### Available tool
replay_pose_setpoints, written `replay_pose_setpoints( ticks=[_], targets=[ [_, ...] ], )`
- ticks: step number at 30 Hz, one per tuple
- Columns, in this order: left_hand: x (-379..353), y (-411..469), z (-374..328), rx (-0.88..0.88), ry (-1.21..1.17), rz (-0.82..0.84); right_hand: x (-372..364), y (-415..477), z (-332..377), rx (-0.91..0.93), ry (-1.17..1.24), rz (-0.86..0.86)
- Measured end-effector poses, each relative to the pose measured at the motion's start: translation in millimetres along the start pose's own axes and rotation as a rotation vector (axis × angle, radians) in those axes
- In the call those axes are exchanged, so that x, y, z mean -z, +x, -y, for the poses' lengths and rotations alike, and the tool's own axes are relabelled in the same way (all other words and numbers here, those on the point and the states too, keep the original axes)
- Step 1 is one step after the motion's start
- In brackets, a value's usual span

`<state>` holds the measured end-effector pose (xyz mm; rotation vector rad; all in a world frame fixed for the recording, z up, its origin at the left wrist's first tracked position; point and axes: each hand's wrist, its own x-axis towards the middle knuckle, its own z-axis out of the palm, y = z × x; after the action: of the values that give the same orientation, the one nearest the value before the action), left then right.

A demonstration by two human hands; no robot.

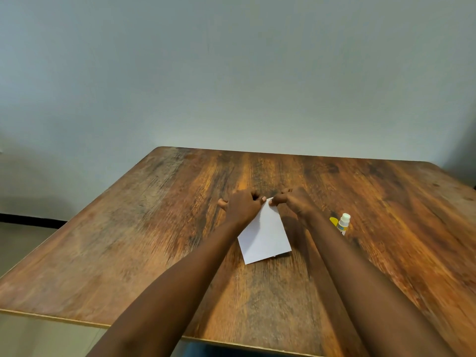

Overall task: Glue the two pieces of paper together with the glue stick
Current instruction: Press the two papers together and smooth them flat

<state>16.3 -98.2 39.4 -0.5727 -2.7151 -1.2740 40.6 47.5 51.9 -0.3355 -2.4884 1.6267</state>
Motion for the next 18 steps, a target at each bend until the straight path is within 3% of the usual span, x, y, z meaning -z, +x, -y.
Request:
replay_pose_setpoints(
  ticks=[6, 12, 18],
  targets=[
    [-5.4, 2.0, 2.8, 0.106, 0.061, 0.018, -3.1, -5.5, -0.3, 0.023, -0.002, 0.096],
    [-7.2, -1.3, 8.3, 0.213, 0.024, -0.077, -9.9, -8.4, -7.0, -0.051, -0.003, 0.105],
    [-2.6, -2.4, 10.5, 0.146, -0.044, -0.026, -11.2, -7.6, -5.5, -0.046, -0.044, 0.114]
  ],
)
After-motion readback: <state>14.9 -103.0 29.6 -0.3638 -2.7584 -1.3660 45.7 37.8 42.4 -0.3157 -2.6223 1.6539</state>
